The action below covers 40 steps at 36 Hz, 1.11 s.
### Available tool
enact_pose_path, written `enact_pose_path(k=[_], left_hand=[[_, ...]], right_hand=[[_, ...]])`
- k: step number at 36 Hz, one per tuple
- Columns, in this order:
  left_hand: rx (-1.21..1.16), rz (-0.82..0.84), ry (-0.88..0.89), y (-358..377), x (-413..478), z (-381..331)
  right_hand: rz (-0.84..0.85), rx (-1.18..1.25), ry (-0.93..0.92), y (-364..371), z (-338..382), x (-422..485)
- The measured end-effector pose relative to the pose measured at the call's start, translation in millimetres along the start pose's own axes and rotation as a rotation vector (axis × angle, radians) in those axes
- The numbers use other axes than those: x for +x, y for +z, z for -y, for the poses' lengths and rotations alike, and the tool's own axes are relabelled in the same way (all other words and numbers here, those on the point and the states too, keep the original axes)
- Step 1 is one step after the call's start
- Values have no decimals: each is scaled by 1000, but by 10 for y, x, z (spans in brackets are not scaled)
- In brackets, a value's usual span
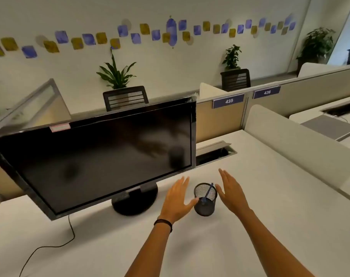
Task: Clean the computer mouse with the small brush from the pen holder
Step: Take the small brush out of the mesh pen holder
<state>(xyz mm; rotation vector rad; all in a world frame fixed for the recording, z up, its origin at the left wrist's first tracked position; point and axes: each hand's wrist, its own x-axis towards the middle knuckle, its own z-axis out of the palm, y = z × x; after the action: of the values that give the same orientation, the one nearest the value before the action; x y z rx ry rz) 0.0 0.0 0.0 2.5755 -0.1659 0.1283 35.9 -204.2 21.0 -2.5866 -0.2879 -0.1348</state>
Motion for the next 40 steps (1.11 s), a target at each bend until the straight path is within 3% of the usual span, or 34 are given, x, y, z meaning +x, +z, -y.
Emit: enact_pose_path(k=[9,18,40], left_hand=[[-2,123,-73,330,149,-72],[23,170,-147,432,220,-50],[28,157,-172,433,218,-113]], right_hand=[[183,11,79,121,-64,128],[111,-40,19,210,-54,315],[151,-80,-48,230,47,408]])
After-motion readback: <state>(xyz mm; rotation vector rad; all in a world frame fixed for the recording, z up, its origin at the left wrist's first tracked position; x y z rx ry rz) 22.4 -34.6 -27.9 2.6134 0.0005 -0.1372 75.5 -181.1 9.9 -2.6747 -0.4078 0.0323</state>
